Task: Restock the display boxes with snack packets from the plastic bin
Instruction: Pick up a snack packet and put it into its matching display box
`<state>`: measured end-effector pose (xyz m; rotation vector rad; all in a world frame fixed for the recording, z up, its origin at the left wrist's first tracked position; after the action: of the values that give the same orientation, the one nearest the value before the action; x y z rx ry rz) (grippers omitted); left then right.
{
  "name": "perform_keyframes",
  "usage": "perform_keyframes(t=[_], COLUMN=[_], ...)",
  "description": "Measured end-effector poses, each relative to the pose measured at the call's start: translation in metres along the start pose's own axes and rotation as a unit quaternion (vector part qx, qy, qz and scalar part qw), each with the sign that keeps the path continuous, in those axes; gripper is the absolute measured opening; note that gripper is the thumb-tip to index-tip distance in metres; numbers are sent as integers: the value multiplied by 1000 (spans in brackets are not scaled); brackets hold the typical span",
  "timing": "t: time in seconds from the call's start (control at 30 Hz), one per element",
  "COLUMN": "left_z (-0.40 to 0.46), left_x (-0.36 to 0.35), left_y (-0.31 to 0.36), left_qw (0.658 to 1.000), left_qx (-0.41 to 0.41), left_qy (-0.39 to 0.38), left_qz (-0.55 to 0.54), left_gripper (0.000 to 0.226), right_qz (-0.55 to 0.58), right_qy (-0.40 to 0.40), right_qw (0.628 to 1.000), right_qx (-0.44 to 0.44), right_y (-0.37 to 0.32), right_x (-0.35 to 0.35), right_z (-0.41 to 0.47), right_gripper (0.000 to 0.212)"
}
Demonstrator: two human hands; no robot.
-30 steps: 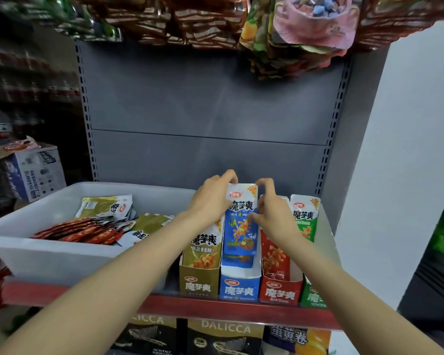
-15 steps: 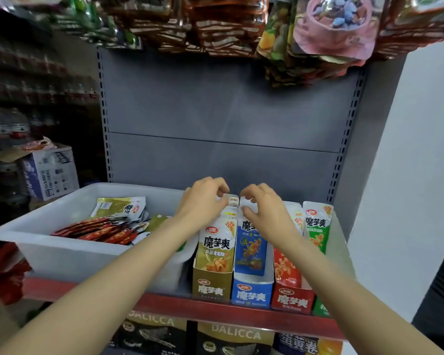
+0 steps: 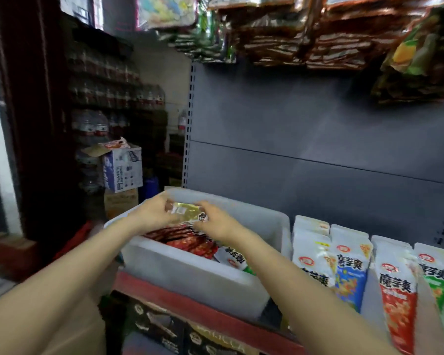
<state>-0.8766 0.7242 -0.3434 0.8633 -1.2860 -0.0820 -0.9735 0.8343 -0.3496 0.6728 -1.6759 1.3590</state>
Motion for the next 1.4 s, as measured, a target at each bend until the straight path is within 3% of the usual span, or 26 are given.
perform_keyframes(t=[0.13,0.23,0.4,0.67,0.83,0.9,0.97,1.03,1.1,1.23,1.4], left_z=[9,15,15,2,-7,-14,-21,-27,-32,-36,-33], left_x=[-3,-6,-1,3,10,11,9,4,-3,-25,-41], left_y=[-23,-31,-29,-29,-23,-13,-1,14,30,62,105], left_qw=[984,972,989,996,993,987,983,980,979,972,963], left_qx=[50,53,-2,-66,-80,-91,-108,-130,-161,-228,-249], left_qy=[-149,-199,-124,-42,86,129,149,143,121,36,56], left_qz=[89,114,79,49,25,10,20,37,24,-46,-93], left_gripper=[64,47,36,15,13,16,17,17,17,26,50], right_qz=[-37,-64,-53,-11,138,262,468,636,695,666,539], right_qy=[-90,-130,-88,2,98,149,143,124,157,198,266], right_qw=[995,988,993,999,983,947,864,759,701,719,799], right_qx=[-33,-55,-59,-44,-67,-114,-117,-64,-39,-19,31], right_y=[-3,3,15,19,16,19,16,10,13,32,42], right_x=[-16,-20,-13,-6,4,8,5,5,11,23,53], right_z=[28,35,34,32,24,15,4,-9,-24,-54,-117], right_gripper=[55,46,44,22,15,30,41,27,13,28,28])
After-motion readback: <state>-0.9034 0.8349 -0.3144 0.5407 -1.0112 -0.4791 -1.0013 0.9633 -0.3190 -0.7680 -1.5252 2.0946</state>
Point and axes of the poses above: each hand's wrist, its own z-axis towards the middle knuckle, its own x-axis out of the back of the hand, y = z × x, the point moved 4 cm from there along z, towards the middle knuckle, and after that the axes turned 13 degrees about -y, right-handed, at the moved point
